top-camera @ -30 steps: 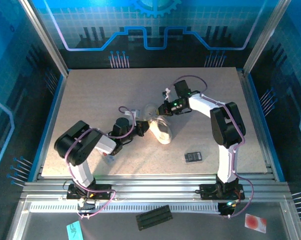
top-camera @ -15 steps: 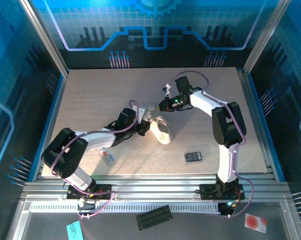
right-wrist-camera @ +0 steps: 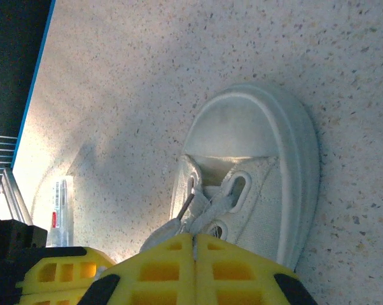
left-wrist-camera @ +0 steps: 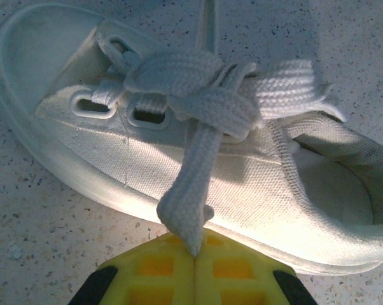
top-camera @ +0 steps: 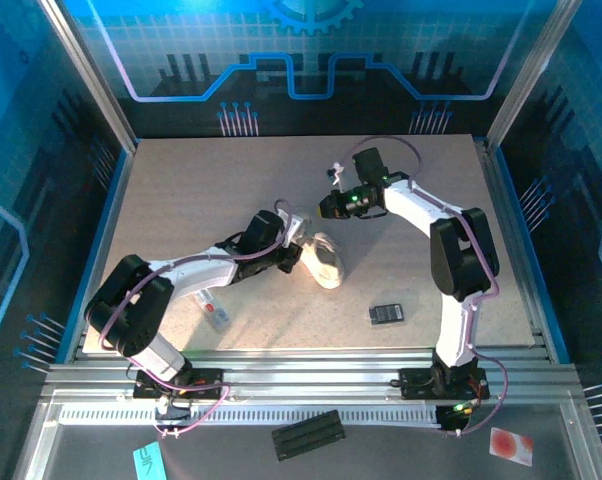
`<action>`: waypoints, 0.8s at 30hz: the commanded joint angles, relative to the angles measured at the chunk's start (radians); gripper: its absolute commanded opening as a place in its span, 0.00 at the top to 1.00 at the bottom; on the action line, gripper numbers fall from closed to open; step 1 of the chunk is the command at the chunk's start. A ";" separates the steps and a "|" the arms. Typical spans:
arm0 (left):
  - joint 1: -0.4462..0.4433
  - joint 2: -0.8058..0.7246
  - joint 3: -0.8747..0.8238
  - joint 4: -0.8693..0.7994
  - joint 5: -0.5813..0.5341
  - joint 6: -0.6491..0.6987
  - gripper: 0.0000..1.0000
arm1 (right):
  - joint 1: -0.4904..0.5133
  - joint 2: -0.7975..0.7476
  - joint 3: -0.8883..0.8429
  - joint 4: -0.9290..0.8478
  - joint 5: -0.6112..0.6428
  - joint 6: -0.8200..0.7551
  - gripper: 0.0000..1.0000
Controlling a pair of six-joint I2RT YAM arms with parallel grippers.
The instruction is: Tie the shoes
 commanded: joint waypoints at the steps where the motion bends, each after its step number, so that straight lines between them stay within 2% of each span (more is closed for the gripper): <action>1: -0.009 0.019 0.039 -0.170 -0.036 0.067 1.00 | -0.026 -0.047 -0.004 0.058 0.048 -0.036 1.00; 11: -0.017 0.049 0.095 -0.274 -0.034 0.100 1.00 | -0.027 -0.024 0.004 0.031 0.091 -0.075 1.00; 17: -0.018 0.053 0.143 -0.381 -0.080 0.099 1.00 | -0.023 -0.018 -0.002 0.034 0.088 -0.091 1.00; 20: -0.019 0.016 0.115 -0.349 -0.076 0.103 1.00 | -0.022 -0.014 -0.007 0.029 0.093 -0.094 1.00; 24: -0.017 -0.027 0.053 -0.239 -0.017 0.102 1.00 | -0.022 -0.004 -0.009 0.022 0.098 -0.092 1.00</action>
